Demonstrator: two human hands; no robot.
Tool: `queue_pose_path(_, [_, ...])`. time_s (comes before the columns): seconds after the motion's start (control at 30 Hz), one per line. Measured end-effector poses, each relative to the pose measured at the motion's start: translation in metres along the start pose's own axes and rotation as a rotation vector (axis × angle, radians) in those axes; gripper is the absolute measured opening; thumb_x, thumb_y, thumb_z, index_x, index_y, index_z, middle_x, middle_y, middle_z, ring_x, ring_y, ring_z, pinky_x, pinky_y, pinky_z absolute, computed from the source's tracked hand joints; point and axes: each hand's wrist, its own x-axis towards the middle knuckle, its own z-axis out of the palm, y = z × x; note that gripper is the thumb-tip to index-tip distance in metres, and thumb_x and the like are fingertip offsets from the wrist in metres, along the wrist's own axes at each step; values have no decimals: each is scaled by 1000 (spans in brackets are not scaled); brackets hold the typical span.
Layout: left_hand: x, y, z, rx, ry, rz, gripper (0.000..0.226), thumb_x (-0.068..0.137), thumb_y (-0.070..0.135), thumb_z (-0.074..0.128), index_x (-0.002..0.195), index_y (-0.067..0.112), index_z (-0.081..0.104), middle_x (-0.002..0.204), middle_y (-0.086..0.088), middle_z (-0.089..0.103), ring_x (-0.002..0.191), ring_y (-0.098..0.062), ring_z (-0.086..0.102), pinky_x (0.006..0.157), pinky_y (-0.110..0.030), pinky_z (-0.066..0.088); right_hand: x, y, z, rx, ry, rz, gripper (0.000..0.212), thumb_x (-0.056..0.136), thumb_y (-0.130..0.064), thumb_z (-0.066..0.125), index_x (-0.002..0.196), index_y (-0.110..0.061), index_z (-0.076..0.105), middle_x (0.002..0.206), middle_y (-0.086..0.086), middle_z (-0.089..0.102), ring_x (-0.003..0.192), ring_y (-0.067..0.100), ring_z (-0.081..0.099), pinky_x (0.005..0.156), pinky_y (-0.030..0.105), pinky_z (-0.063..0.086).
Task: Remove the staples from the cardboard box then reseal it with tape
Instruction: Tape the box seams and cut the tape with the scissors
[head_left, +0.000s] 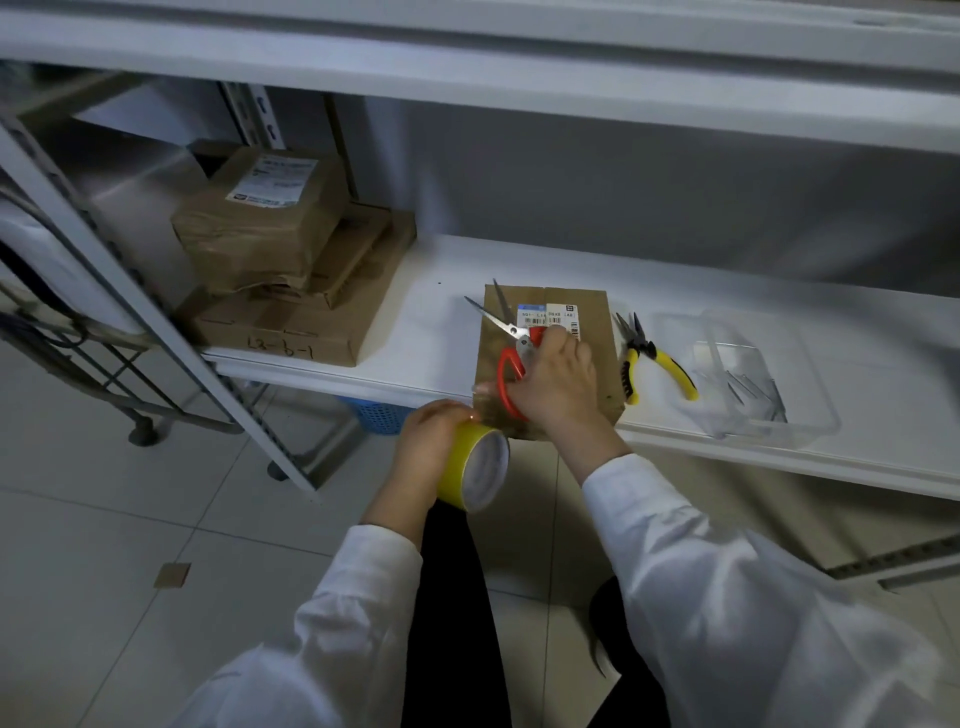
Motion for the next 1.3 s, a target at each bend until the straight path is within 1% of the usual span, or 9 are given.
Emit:
queue_pose_path(0.1, [0, 4, 5, 82, 38, -52, 33, 95, 27, 51, 124, 12, 56, 133, -10, 55, 126, -25, 47, 97, -24, 38, 0, 0, 3, 5, 3, 3, 60, 86, -35, 61, 130, -8, 31, 137, 11, 39, 128, 29, 33, 108, 34, 27])
queue_pose_path(0.2, [-2, 5, 10, 179, -4, 10, 11, 90, 15, 57, 92, 10, 67, 102, -10, 62, 101, -19, 54, 74, -10, 41, 5, 0, 5, 55, -34, 1, 59, 85, -36, 62, 128, -8, 34, 135, 11, 42, 128, 29, 34, 107, 35, 28])
queue_pose_path(0.4, [4, 14, 16, 131, -2, 5, 4, 81, 10, 68, 84, 7, 69, 99, -10, 65, 98, -24, 59, 98, -33, 45, 4, 8, -21, 466, -232, -30, 44, 79, -38, 72, 107, -15, 47, 94, -1, 55, 87, 15, 56, 70, 24, 46])
queue_pose_path(0.47, [8, 16, 17, 154, 7, -22, 21, 79, 18, 72, 96, 7, 70, 104, -10, 68, 100, -27, 61, 99, -39, 47, 4, 13, -27, 559, -297, -43, 39, 75, -35, 76, 97, -18, 50, 90, 1, 55, 82, 16, 56, 72, 27, 48])
queue_pose_path(0.7, [6, 14, 18, 101, 11, 8, 2, 88, 17, 61, 90, 16, 62, 117, -17, 63, 111, -34, 58, 102, -46, 44, 1, 9, -30, 392, -441, -147, 29, 72, -20, 78, 87, -21, 53, 92, 4, 64, 87, 21, 60, 77, 33, 47])
queue_pose_path(0.83, [-1, 17, 16, 64, -26, -2, 11, 86, 16, 64, 76, 21, 61, 108, -10, 63, 107, -29, 58, 103, -41, 44, 1, 5, -29, 376, -401, -146, 26, 76, -10, 70, 82, -24, 49, 79, -3, 54, 77, 16, 52, 61, 26, 41])
queue_pose_path(1.03, [-8, 15, 10, 99, -136, 98, 20, 84, 16, 66, 70, 25, 55, 85, 2, 57, 90, -19, 53, 83, -30, 41, 2, 7, -31, 479, -454, -85, 42, 70, -15, 80, 99, -21, 50, 108, 10, 64, 102, 27, 61, 91, 42, 51])
queue_pose_path(1.17, [-10, 11, 7, 108, -156, 127, 21, 86, 10, 64, 73, 23, 53, 85, 3, 56, 85, -16, 52, 70, -21, 40, 0, 8, -37, 516, -518, -84, 35, 73, -12, 78, 93, -20, 50, 94, 0, 67, 94, 19, 63, 89, 35, 50])
queue_pose_path(1.3, [-12, 8, 7, 113, -162, 103, 16, 84, 17, 67, 75, 24, 56, 100, -2, 57, 93, -19, 53, 77, -27, 41, -2, 4, -39, 473, -469, -114, 31, 74, -12, 77, 82, -24, 49, 94, 8, 65, 91, 23, 62, 85, 36, 49])
